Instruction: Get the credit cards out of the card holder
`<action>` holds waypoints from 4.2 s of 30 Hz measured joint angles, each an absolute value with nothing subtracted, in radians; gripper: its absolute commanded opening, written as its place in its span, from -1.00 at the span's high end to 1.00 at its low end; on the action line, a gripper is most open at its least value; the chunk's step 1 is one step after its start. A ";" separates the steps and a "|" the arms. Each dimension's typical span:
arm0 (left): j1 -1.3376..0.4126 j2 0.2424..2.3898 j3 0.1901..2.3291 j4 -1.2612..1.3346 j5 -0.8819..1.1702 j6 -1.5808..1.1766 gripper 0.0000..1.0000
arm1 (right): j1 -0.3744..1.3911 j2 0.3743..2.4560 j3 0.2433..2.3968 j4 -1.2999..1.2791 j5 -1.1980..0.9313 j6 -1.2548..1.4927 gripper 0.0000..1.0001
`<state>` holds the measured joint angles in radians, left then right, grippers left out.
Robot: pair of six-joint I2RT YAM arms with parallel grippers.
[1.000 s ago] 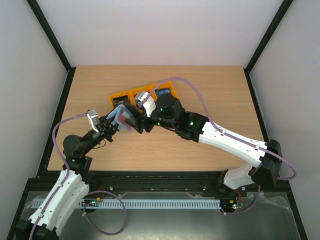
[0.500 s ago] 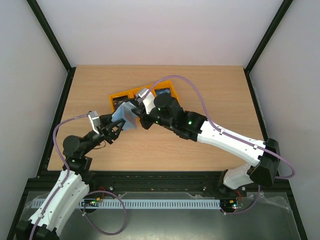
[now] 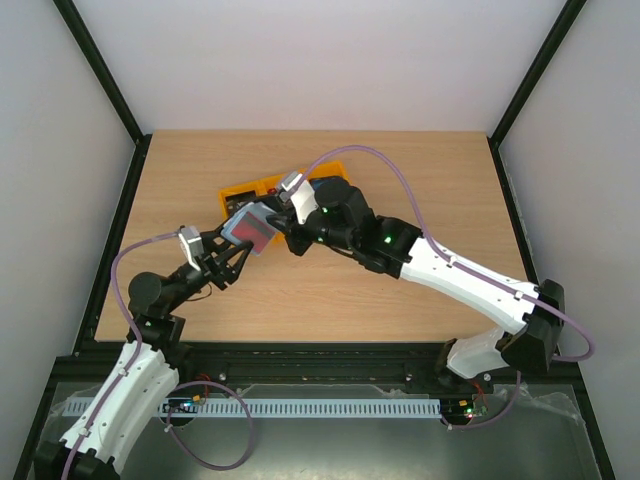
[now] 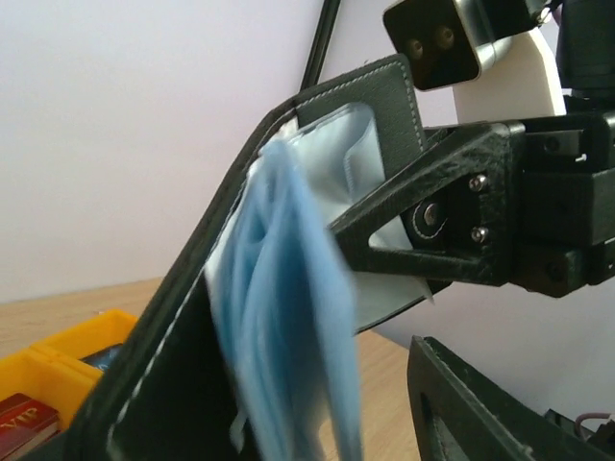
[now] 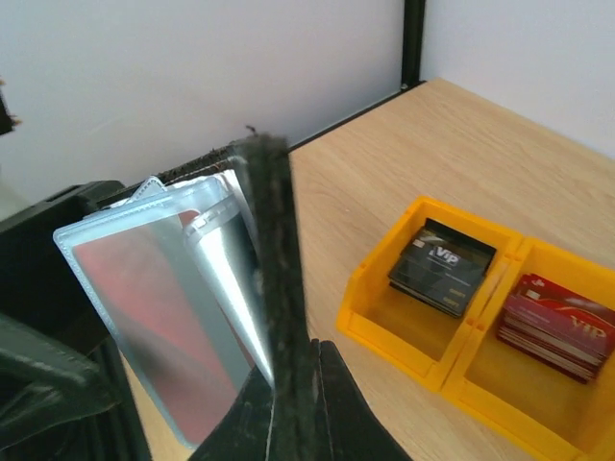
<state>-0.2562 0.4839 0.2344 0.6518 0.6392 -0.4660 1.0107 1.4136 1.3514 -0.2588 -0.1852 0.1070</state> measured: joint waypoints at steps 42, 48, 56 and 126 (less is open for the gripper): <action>-0.250 0.481 0.234 0.649 0.801 -0.499 0.33 | 0.901 1.432 1.277 -0.127 -0.716 0.058 0.97; -0.250 0.464 0.234 0.673 0.805 -0.503 0.16 | 0.858 1.396 1.237 -0.102 -0.822 0.068 0.97; -0.250 0.457 0.234 0.698 0.804 -0.499 0.27 | 0.822 1.392 1.235 -0.099 -1.024 0.070 0.97; -0.287 0.480 0.265 0.659 0.890 -0.374 0.06 | 0.817 1.356 1.302 -0.224 -1.063 0.038 0.97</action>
